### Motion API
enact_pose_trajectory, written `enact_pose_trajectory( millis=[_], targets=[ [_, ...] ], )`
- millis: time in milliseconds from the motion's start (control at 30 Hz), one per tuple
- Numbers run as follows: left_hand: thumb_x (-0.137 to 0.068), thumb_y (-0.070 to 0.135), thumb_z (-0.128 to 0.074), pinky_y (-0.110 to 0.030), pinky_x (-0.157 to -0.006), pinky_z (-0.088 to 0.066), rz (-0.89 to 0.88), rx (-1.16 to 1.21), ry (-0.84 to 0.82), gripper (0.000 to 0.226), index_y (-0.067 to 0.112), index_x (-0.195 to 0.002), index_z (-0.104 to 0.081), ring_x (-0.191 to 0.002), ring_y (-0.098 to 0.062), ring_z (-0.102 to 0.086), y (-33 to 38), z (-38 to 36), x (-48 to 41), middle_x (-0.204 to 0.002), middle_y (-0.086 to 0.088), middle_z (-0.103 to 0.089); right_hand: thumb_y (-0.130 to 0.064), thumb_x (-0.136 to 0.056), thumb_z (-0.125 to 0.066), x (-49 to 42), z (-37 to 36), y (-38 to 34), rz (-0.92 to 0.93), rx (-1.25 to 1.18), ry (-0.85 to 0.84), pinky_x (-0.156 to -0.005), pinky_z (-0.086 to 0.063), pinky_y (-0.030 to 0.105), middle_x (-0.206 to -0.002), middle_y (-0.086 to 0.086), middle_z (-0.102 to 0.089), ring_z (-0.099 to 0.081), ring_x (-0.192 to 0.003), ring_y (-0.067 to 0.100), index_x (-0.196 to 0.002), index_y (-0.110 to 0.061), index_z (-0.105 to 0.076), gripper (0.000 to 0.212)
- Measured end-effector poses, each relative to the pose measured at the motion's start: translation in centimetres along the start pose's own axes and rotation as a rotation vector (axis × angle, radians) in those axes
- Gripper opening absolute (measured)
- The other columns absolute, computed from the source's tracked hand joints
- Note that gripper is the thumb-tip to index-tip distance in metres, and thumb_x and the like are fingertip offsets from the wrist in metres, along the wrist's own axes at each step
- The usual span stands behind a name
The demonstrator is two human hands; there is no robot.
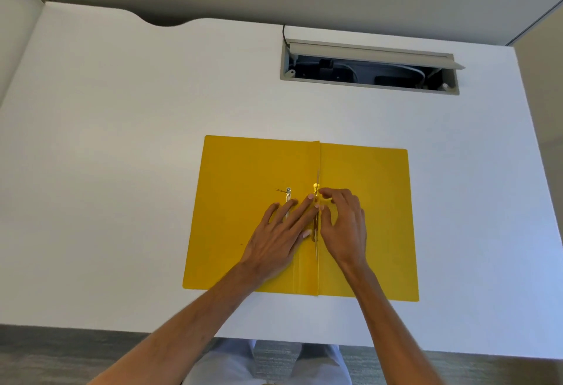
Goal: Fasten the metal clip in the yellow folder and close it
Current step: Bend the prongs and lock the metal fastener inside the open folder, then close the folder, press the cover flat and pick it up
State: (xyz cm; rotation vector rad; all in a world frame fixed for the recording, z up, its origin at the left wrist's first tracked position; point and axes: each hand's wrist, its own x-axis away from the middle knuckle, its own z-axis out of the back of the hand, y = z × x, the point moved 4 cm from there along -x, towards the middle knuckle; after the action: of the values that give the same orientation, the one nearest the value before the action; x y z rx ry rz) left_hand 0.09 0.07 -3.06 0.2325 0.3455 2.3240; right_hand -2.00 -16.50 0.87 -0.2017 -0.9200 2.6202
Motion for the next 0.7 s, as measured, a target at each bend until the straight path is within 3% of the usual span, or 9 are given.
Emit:
enact_pose_trajectory(
  millis=[100, 200, 333, 500, 700],
  targets=[
    [-0.120, 0.048, -0.026, -0.052, -0.135, -0.025, 0.113, 0.035, 0.049, 0.062, 0.034, -0.176, -0.005, -0.170, -0.020, -0.019, -1.6, 0.8, 2.0, -0.186, 0.009, -0.003, -0.011, -0.100, -0.069, 1.0, -0.3, -1.3, 0.081, 0.096, 0.006, -0.097, -0.049, 0.040, -0.137, -0.004, -0.065, -0.059, -0.125, 0.020, -0.138, -0.024, -0.067, 0.040],
    [-0.119, 0.045, -0.035, -0.049, -0.138, -0.019, 0.405, 0.138, 0.152, 0.063, 0.032, -0.176, -0.011, -0.171, -0.019, -0.015, -4.9, 2.0, 4.8, -0.186, 0.008, -0.006, -0.006, -0.096, -0.070, 1.5, -1.5, -2.8, 0.255, 0.181, -0.043, -0.107, -0.050, 0.046, -0.147, 0.003, -0.064, -0.057, -0.135, 0.026, -0.141, -0.019, -0.066, 0.047],
    [-0.117, 0.047, -0.038, -0.054, -0.135, -0.025, 0.720, 0.278, 0.256, 0.065, 0.021, -0.174, -0.019, -0.168, -0.030, -0.022, -8.8, 3.3, 8.3, -0.184, -0.004, -0.015, -0.016, -0.098, -0.066, 2.7, -4.8, -4.9, 0.447, 0.269, -0.226, -0.124, -0.040, 0.051, -0.168, 0.007, -0.045, -0.044, -0.154, 0.028, -0.156, -0.018, -0.052, 0.060],
    [-0.115, 0.039, -0.047, -0.060, -0.126, -0.035, 0.899, 0.366, 0.286, 0.065, 0.014, -0.171, -0.026, -0.158, -0.040, -0.036, -9.8, 4.8, 9.3, -0.174, -0.017, -0.036, -0.045, -0.107, -0.054, 4.8, -8.7, -6.4, 0.412, 0.337, -0.349, -0.132, -0.025, 0.053, -0.182, 0.006, -0.012, -0.017, -0.167, 0.029, -0.172, -0.024, -0.020, 0.076],
    [-0.113, 0.036, -0.053, -0.059, -0.118, -0.037, 1.059, 0.590, 0.390, 0.053, 0.017, -0.162, -0.044, -0.147, -0.038, -0.044, -10.7, 6.9, 8.2, -0.158, -0.014, -0.052, -0.054, -0.112, -0.034, 6.0, -10.6, -6.5, 0.351, 0.382, -0.340, -0.134, -0.016, 0.056, -0.182, 0.004, 0.001, 0.002, -0.169, 0.027, -0.173, -0.026, -0.010, 0.072]
  ],
)
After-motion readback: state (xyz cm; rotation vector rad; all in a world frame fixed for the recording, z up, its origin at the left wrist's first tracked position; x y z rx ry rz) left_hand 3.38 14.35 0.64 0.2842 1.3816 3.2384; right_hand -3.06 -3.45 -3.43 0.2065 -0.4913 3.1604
